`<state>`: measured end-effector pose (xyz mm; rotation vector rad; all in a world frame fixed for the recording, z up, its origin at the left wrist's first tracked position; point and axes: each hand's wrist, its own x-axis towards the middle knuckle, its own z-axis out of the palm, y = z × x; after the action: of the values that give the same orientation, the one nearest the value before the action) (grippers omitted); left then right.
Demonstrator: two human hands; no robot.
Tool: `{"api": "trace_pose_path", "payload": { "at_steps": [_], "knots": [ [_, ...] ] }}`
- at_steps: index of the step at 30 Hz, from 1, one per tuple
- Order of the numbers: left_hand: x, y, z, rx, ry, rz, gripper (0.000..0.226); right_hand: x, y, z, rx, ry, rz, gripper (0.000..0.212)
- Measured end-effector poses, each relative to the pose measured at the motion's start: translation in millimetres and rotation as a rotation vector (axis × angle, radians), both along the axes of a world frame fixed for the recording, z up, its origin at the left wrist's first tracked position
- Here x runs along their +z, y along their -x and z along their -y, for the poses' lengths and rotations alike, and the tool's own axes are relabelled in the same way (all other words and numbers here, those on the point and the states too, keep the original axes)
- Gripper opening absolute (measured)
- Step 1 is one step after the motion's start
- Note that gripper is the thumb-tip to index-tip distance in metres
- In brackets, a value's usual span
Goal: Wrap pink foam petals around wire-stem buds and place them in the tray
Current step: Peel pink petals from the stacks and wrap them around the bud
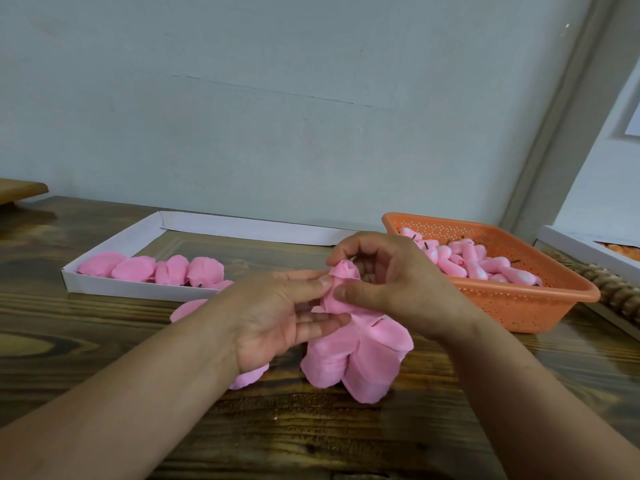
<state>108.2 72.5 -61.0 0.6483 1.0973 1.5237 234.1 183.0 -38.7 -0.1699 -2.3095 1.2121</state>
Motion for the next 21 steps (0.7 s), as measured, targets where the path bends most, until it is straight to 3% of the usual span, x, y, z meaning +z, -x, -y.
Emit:
{"api": "trace_pose_path", "payload": {
  "at_steps": [3, 7, 13, 21],
  "knots": [
    [0.2, -0.7, 0.6, -0.022, 0.014, 0.005, 0.035, 1.4, 1.9, 3.5, -0.064, -0.086, -0.029, 0.014],
    [-0.8, -0.8, 0.1, -0.029, 0.037, 0.018, 0.040, 2.0, 6.9, 7.9, -0.147, -0.154, -0.061, 0.024],
    [0.3, -1.9, 1.8, -0.032, 0.056, -0.044, 0.041, 3.6, 4.5, 6.8, -0.126, -0.062, -0.007, 0.022],
    [-2.3, -8.9, 1.8, 0.120, 0.020, -0.150, 0.007, 1.9, 6.4, 6.3, -0.249, -0.030, -0.015, 0.022]
  ]
}}
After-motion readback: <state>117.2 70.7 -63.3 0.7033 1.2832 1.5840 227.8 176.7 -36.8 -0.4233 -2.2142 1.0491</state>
